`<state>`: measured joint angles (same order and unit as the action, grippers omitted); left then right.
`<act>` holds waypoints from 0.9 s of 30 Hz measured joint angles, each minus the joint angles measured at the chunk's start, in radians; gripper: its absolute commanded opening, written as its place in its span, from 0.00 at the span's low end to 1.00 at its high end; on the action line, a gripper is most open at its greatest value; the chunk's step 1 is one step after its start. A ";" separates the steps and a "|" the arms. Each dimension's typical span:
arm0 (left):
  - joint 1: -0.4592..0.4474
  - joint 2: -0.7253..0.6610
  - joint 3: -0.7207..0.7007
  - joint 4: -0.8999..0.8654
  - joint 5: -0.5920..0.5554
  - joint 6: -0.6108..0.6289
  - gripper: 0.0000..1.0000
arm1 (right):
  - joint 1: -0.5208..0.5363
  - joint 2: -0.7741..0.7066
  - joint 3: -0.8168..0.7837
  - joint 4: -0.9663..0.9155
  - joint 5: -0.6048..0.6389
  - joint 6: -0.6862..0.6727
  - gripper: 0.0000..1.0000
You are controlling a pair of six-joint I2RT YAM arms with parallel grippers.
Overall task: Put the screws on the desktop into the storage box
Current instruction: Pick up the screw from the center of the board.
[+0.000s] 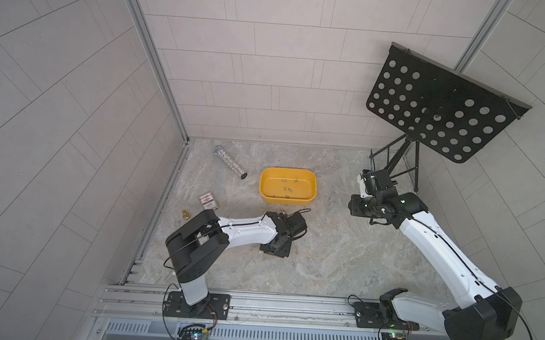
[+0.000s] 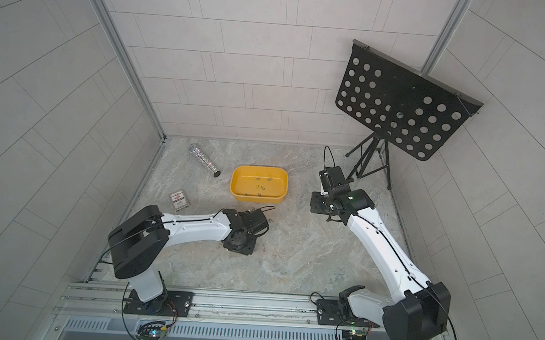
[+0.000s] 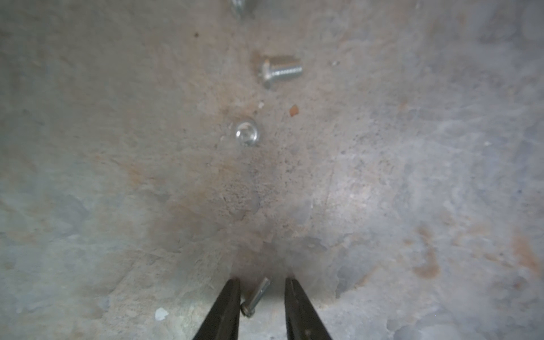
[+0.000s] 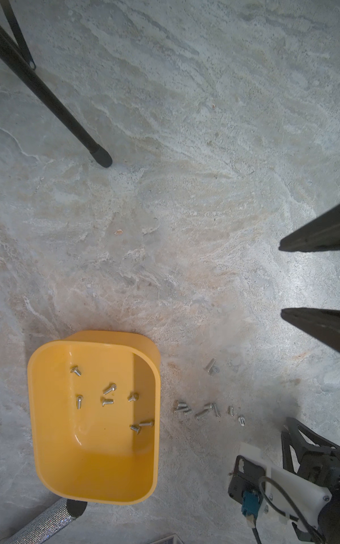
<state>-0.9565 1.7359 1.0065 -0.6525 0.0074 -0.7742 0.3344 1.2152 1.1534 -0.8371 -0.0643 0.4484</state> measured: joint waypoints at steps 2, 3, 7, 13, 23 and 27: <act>-0.007 0.001 0.000 0.001 0.000 -0.005 0.28 | 0.000 0.000 0.000 0.000 0.000 0.000 0.37; -0.010 0.001 0.000 0.001 -0.001 -0.007 0.27 | 0.000 0.000 0.000 0.000 0.000 0.000 0.37; -0.015 0.003 0.001 0.003 -0.001 -0.016 0.24 | 0.000 0.000 0.000 0.000 0.000 0.000 0.37; -0.020 0.017 0.017 -0.005 -0.001 -0.019 0.19 | 0.000 0.000 0.000 0.000 0.000 0.000 0.37; -0.024 0.034 0.042 -0.029 0.000 -0.011 0.11 | 0.000 0.000 0.000 0.000 0.000 0.000 0.37; -0.024 0.038 0.050 -0.041 -0.004 -0.006 0.09 | 0.000 0.000 0.000 0.000 0.000 0.000 0.37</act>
<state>-0.9802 1.7737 1.0569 -0.6933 0.0032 -0.7799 0.3344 1.2152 1.1534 -0.8371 -0.0647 0.4484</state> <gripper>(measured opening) 0.100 0.368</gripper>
